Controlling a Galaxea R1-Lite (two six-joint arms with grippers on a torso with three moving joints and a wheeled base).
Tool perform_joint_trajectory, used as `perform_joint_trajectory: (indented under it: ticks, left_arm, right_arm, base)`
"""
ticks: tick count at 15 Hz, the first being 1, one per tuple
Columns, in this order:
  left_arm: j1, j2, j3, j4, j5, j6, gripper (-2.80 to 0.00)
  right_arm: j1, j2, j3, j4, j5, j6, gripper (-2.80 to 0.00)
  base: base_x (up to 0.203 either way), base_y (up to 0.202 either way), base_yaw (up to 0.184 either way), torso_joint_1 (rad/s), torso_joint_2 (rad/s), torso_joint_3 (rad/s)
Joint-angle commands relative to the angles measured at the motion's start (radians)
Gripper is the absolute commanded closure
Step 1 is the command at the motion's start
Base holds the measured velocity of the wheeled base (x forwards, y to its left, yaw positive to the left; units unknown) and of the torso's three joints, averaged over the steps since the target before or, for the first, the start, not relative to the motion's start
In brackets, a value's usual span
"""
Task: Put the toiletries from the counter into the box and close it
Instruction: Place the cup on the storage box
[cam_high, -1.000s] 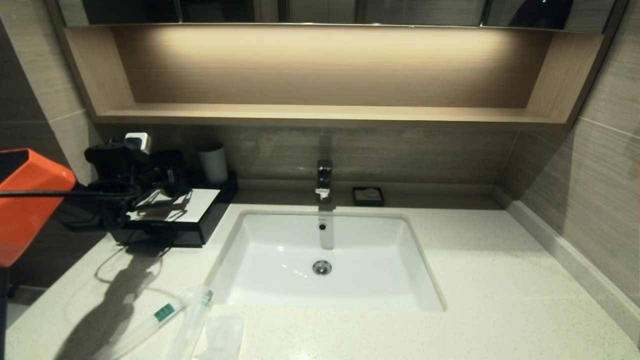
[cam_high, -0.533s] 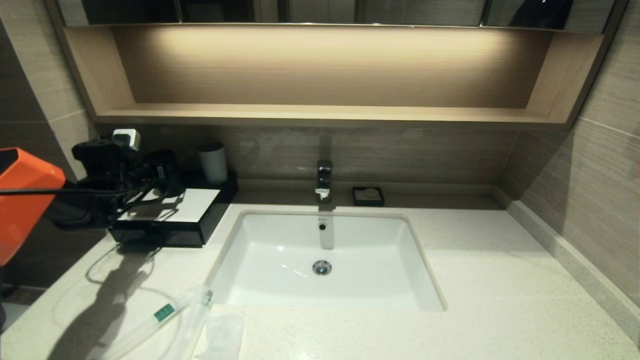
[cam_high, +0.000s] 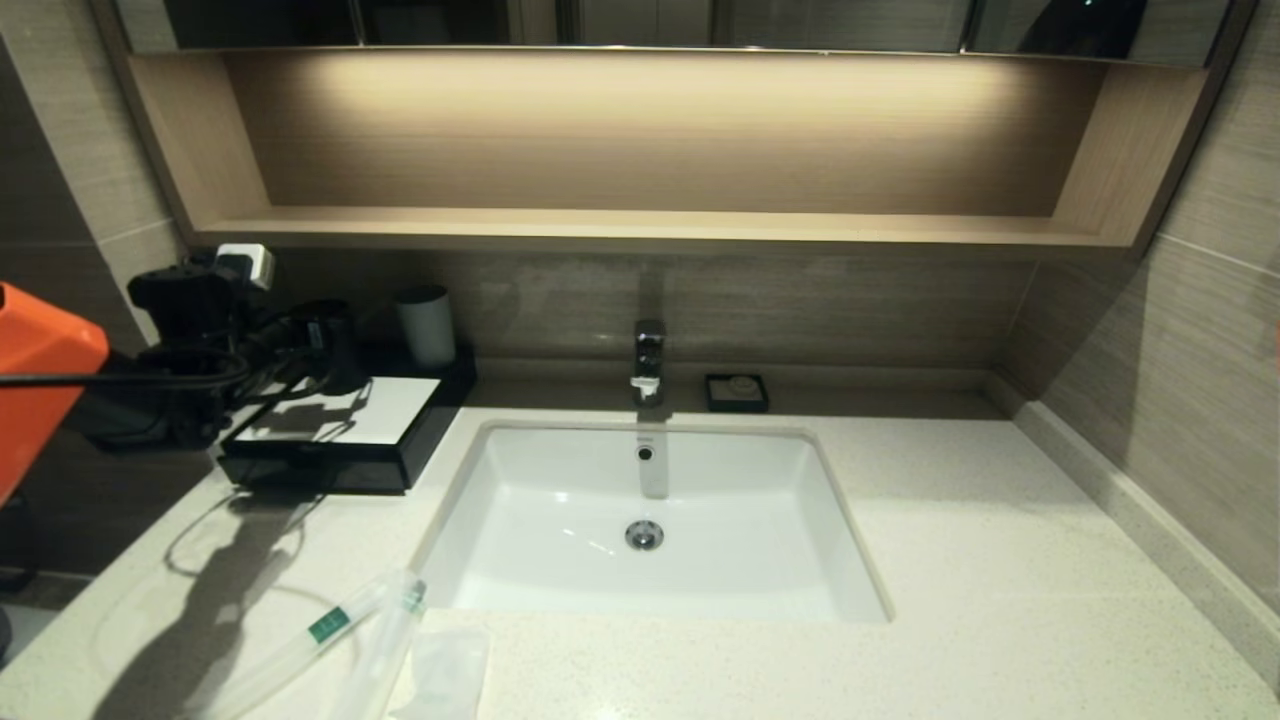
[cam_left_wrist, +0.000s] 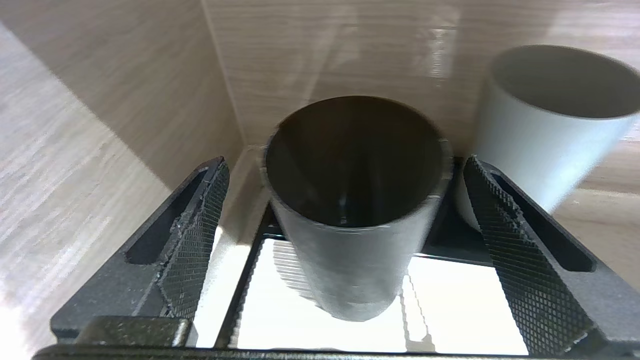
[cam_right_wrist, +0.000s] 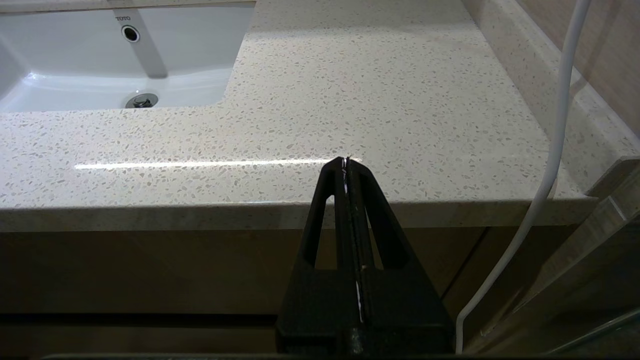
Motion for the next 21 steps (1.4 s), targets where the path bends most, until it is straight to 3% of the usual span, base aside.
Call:
perform_joint_trajectory:
  ticks: [1,6,7,15,21]
  left_arm:
    - [-0.007,-0.019,0.024,-0.006,0.004,0.002,-2.8]
    - [-0.028,-0.108,0.141,-0.014,0.003,0.03,-2.8]
    - [-0.031,-0.126,0.167,-0.035,0.007,0.042,0.0]
    - [-0.047,-0.235,0.432,-0.124,0.057,0.088,0.0]
    - [-0.027,-0.09,0.339,-0.153,0.056,0.082,0.0]
  right_arm:
    - [0.0,0.001,-0.001,0.001,-0.001,0.0,0.0]
    - [0.0,0.002,0.0,0.001,-0.001,0.0,0.0]
    - [0.0,0.0,0.001,0.001,-0.001,0.0,0.0]
    - [0.0,0.001,0.001,0.001,0.0,0.0,0.0]
    - [0.0,0.002,0.0,0.001,-0.001,0.0,0.0]
  base:
    - [0.0,0.0,0.0,0.0,0.0,0.0]
    - [0.0,0.0,0.0,0.0,0.0,0.0]
    - [0.0,0.0,0.0,0.0,0.0,0.0]
    - [0.0,0.0,0.0,0.0,0.0,0.0]
    - [0.0,0.0,0.0,0.0,0.0,0.0]
